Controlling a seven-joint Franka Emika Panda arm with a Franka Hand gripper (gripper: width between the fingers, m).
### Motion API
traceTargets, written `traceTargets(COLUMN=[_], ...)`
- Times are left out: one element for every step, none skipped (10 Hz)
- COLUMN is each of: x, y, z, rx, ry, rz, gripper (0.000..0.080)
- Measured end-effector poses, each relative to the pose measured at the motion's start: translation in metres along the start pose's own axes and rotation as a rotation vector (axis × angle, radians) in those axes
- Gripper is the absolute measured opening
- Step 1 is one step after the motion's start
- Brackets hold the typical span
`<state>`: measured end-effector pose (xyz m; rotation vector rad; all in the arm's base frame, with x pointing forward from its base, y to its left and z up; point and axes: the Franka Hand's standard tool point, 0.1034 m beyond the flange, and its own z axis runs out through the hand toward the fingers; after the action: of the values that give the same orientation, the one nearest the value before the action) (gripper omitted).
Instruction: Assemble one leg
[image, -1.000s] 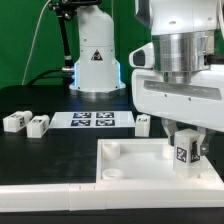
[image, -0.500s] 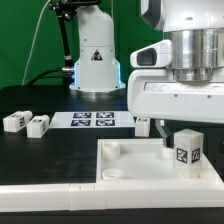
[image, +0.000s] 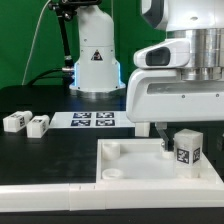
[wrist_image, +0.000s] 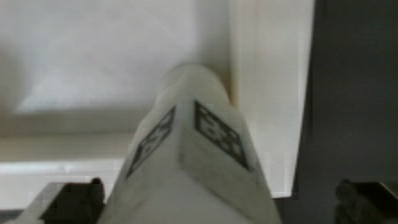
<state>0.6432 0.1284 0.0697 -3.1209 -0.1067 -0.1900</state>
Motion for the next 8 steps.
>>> traceTargets(x=[-0.0002,-0.0001,0.0004,0.0006,0.0004,0.0004,0.0004,0.0003], y=[-0.0026,-0.0042,-0.0039,-0.0024,-0.0021,-0.0017,-0.0010,-0.0008], z=[-0.0002,-0.0009,-0.0017,-0.0020,-0.0022,-0.0022,-0.0018,-0.0015], rx=[-0.007,-0.008,-0.010,-0.017,-0.020,-0.025,-0.026,-0.026], ry=[0.004,0.005,0.006,0.004,0.000,-0.001,-0.001,-0.001], rz=[-0.149,-0.258,-0.337,-0.449,-0.507,-0.520,-0.521,-0.521], gripper=[0.0649,0.0649,0.0649,0.0649,0.0649,0.0649,0.0649,0.0517])
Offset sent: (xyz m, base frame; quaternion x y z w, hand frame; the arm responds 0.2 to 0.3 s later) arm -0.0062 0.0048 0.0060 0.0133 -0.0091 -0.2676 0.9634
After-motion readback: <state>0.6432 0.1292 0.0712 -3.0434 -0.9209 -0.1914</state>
